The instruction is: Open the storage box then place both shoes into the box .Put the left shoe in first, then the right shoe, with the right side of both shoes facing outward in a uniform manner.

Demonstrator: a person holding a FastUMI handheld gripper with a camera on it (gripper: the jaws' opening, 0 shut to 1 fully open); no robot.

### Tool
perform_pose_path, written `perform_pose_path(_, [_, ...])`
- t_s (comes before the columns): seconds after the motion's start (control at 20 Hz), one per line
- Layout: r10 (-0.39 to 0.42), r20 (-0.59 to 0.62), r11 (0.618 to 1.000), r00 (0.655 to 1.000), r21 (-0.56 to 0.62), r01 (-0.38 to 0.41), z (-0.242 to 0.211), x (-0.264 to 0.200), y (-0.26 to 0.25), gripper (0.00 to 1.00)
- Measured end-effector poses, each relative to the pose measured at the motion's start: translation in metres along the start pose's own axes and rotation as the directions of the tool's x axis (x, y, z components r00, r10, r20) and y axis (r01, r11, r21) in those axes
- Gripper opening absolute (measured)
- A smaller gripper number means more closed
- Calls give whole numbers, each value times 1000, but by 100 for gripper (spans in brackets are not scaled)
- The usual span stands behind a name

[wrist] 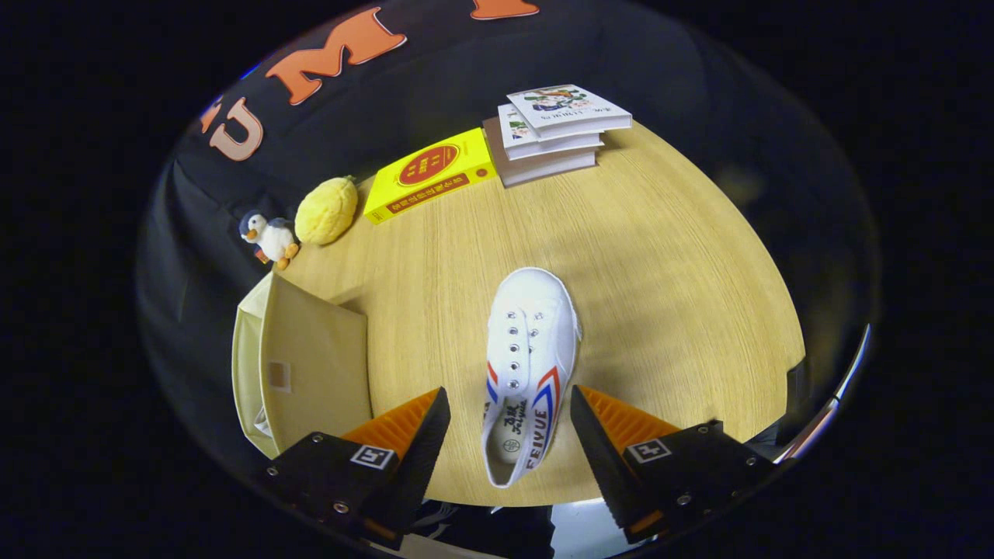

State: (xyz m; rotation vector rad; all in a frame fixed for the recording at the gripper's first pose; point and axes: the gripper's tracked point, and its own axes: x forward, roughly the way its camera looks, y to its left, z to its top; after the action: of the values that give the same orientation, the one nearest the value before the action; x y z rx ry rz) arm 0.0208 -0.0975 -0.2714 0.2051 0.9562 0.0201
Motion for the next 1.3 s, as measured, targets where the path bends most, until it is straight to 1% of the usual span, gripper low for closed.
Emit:
perform_pose_path(0.1, [-9,-39,1000,999,0,9,-9,12,-8,86])
perform_pose_path(0.15, [-19,-60,1000,998,-6,19,-13,18,-14,81])
perform_pose_path(0.25, [-34,-93,999,995,-22,33,-20,29,-20,74])
perform_pose_path(0.4, [-40,-126,999,991,-36,36,-24,43,-22,69])
perform_pose_path(0.6, [-41,-164,997,986,-71,30,-27,56,-20,54])
perform_pose_path(0.65, [-57,-168,995,984,-93,42,-28,59,-23,46])
perform_pose_path(0.7, [-64,-168,993,984,-112,45,-29,60,-25,43])
perform_pose_path(0.75, [-64,-162,992,985,-116,45,-28,60,-25,37])
perform_pose_path(0.8, [-61,-161,992,985,-119,41,-28,60,-26,35])
perform_pose_path(0.85, [-51,-150,993,987,-111,35,-28,60,-28,29])
perform_pose_path(0.9, [-38,-142,997,989,-77,27,-28,61,-31,24])
perform_pose_path(0.95, [-6,-136,1000,991,-6,5,-26,61,-33,10])
perform_pose_path(1.0, [31,-133,998,991,63,-22,-27,61,-33,4])
perform_pose_path(1.05, [63,-124,993,990,109,-49,-29,59,-32,1])
perform_pose_path(1.1, [76,-108,990,991,126,-62,-28,58,-32,0])
perform_pose_path(1.2, [77,-70,990,995,124,-68,-24,54,-31,0])
perform_pose_path(1.3, [113,-54,982,992,159,-103,-19,49,-21,0])
